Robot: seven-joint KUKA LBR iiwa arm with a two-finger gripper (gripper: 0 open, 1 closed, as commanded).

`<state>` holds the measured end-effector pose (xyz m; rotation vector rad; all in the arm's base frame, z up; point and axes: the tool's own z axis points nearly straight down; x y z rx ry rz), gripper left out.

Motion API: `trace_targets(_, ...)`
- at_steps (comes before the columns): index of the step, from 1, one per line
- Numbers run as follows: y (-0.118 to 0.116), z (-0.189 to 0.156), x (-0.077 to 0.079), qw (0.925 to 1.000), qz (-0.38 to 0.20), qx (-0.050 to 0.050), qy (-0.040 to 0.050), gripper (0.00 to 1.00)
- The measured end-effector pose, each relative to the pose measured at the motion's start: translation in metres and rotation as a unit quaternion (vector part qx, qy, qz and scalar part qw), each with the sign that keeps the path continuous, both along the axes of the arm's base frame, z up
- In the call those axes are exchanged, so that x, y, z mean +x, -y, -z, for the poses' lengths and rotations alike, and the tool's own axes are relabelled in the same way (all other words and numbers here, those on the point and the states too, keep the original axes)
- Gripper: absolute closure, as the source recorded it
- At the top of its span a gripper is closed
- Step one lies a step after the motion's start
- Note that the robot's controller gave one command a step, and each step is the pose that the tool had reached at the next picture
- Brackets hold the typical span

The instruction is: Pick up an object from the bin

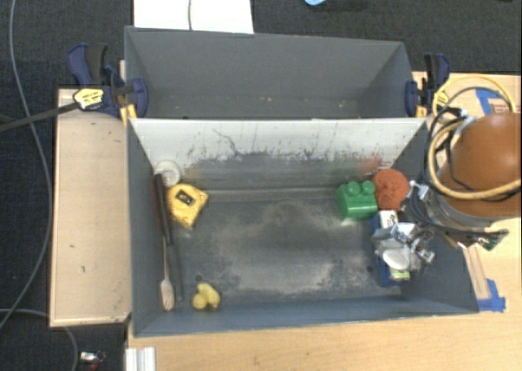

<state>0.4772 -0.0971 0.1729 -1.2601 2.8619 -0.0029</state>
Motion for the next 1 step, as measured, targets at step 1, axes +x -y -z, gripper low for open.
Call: trace_targets(1, -0.0169, -0.0818, 0.0018, 1.0, -0.002, 0.002, 0.0, 1.0)
